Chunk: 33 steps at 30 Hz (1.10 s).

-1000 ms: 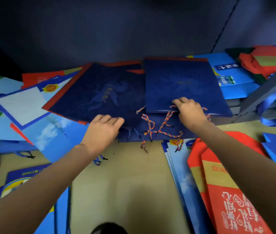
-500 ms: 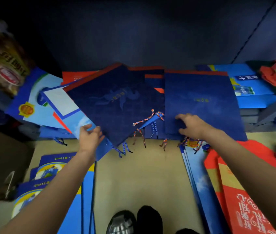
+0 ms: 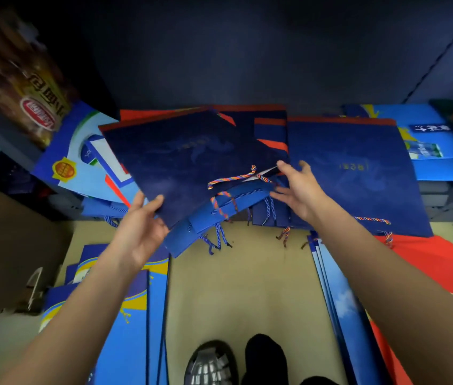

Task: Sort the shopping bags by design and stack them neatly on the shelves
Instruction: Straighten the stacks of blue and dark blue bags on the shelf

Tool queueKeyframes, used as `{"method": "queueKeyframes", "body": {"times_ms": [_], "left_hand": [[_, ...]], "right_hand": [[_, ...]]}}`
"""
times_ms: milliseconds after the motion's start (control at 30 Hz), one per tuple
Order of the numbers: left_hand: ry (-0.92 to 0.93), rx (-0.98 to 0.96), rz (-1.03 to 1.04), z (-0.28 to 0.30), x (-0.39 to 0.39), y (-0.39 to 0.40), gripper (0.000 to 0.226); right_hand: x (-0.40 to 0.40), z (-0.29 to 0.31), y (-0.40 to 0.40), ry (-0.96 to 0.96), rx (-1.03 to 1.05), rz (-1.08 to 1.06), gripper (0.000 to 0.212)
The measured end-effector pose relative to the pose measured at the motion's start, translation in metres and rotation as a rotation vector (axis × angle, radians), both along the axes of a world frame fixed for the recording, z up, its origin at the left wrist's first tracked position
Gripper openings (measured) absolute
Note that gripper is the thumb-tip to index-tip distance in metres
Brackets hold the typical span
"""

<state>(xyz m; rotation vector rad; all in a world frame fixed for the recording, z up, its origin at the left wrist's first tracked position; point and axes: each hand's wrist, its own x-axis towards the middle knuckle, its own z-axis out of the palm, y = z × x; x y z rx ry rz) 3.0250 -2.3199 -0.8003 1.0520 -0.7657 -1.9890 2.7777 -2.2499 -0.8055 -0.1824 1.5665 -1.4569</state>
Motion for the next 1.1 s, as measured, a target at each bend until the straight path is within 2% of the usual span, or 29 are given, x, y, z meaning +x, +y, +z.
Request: {"method": "queueKeyframes", "body": {"times_ms": [100,233,367,433,533,600,633,667,733,800,867,933,1000,1100], "left_hand": [[0.042,0.015,-0.070,-0.001,0.045,0.004,0.037],[-0.054,0.062,-0.069,-0.007,0.058,0.007,0.033],[-0.148,0.081,-0.126,-0.007,0.006,0.011,0.031],[-0.198,0.063,-0.177,-0.006,-0.035,0.014,0.030],[-0.275,-0.038,-0.319,0.000,-0.096,0.028,0.033],[-0.372,-0.165,-0.416,-0.003,-0.124,0.036,0.034],[-0.504,-0.303,-0.451,-0.010,-0.132,0.036,0.039],[-0.710,-0.501,-0.496,-0.017,-0.136,0.035,0.046],[-1.152,-0.927,-0.665,-0.033,-0.128,0.031,0.054],[-1.451,-1.161,-0.828,-0.045,-0.109,0.027,0.061],[-1.624,-1.255,-0.931,-0.055,-0.088,0.022,0.071],[-1.704,-1.274,-0.961,-0.059,-0.071,0.013,0.080],[-1.755,-1.295,-0.987,-0.061,-0.064,0.007,0.084],[-1.782,-1.299,-0.978,-0.061,-0.064,0.008,0.080]], "right_hand": [[0.015,0.008,-0.012,-0.092,-0.124,-0.039,0.069],[0.025,0.021,-0.015,0.142,-0.152,-0.023,0.045],[-0.015,0.044,0.014,0.304,-0.240,-0.145,0.044],[-0.049,0.046,0.036,0.484,-0.159,-0.175,0.041],[-0.100,0.043,0.080,0.904,0.206,-0.163,0.040],[-0.125,0.036,0.110,1.053,0.543,-0.045,0.045],[-0.132,0.030,0.122,1.064,0.705,0.039,0.051],[-0.135,0.023,0.131,1.050,0.823,0.119,0.057],[-0.124,0.012,0.134,1.035,0.858,0.281,0.068],[-0.098,-0.001,0.120,1.074,0.724,0.559,0.083],[-0.066,-0.016,0.097,1.163,0.644,0.838,0.097],[-0.039,-0.031,0.077,1.282,0.672,1.028,0.109],[-0.024,-0.046,0.065,1.427,0.758,1.143,0.115],[-0.024,-0.055,0.059,1.538,0.840,1.219,0.110]]}}
